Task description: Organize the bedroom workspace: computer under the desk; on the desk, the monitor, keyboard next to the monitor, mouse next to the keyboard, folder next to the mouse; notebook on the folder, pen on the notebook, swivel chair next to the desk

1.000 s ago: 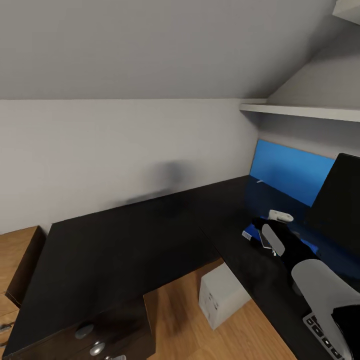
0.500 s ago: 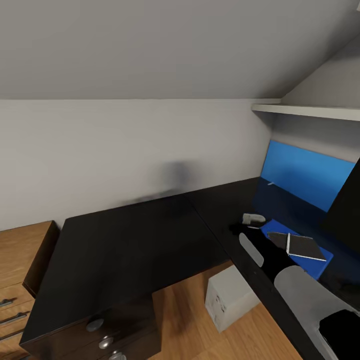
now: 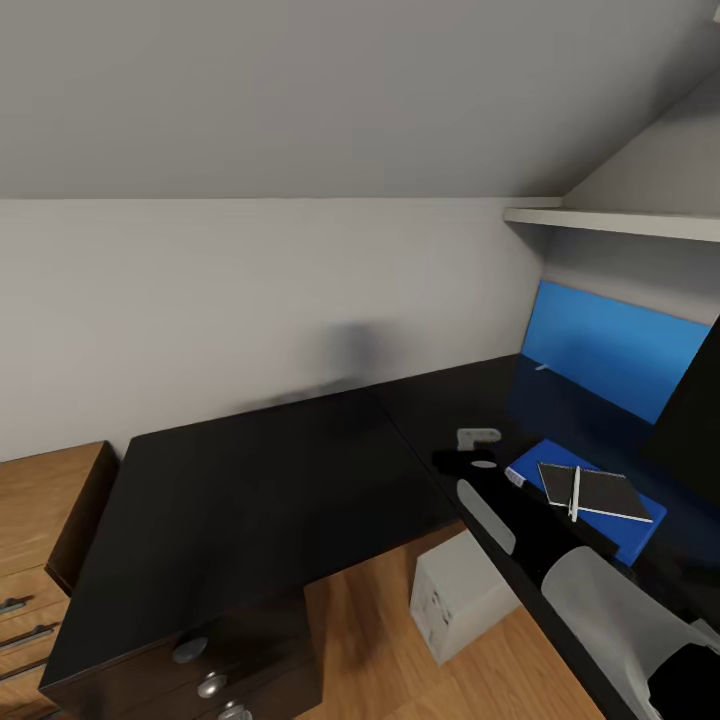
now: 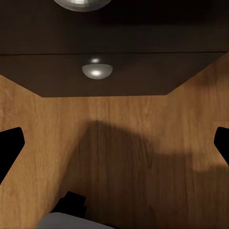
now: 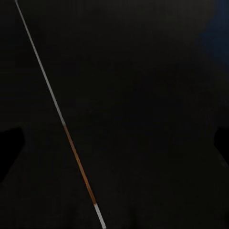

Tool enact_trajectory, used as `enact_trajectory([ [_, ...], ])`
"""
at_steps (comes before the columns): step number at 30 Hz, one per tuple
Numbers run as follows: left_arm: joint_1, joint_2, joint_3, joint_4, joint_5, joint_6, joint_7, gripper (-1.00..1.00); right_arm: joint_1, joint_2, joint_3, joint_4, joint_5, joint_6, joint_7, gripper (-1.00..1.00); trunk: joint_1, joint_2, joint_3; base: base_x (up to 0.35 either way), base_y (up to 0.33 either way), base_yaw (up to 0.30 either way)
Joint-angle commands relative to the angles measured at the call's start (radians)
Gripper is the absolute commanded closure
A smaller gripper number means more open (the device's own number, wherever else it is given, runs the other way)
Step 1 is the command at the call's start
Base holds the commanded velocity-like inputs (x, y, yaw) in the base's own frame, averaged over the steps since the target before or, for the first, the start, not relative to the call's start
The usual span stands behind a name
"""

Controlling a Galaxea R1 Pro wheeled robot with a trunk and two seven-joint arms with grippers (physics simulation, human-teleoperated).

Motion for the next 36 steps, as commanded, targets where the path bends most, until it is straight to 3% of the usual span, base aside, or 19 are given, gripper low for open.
enact_trajectory([
  [1, -0.001, 0.002, -0.006, -0.002, 0.008, -0.002, 0.008, -1.0, -0.001, -0.001, 0.006, -0.005, -0.009, 0.002, -0.009, -1.0, 0.0, -0.001, -0.001, 0.0, 0.0, 0.0],
  [8, -0.001, 0.002, -0.002, 0.002, 0.009, -0.002, 0.008, -1.0, 0.021, 0.023, 0.011, -0.011, -0.003, -0.002, -0.012, -1.0, 0.0, -0.001, 0.004, -0.076, 0.0, 0.12],
  [16, -0.001, 0.002, 0.0, 0.028, 0.005, -0.002, 0.008, -1.0, 0.021, 0.024, 0.012, -0.01, -0.003, -0.002, -0.011, -1.0, 0.0, -0.001, 0.005, -0.333, 0.0, 0.247],
  [30, -0.001, 0.002, 0.0, 0.03, 0.006, -0.003, 0.01, -1.0, 0.022, 0.027, 0.014, -0.007, -0.003, -0.004, -0.011, -1.0, 0.0, -0.001, 0.005, -0.335, 0.0, 0.046],
  [36, -0.001, 0.002, 0.0, 0.03, 0.006, -0.003, 0.01, -1.0, 0.022, 0.028, 0.044, -0.007, -0.003, -0.006, -0.011, -1.0, 0.0, -0.001, 0.005, -0.249, -0.032, 0.227],
])
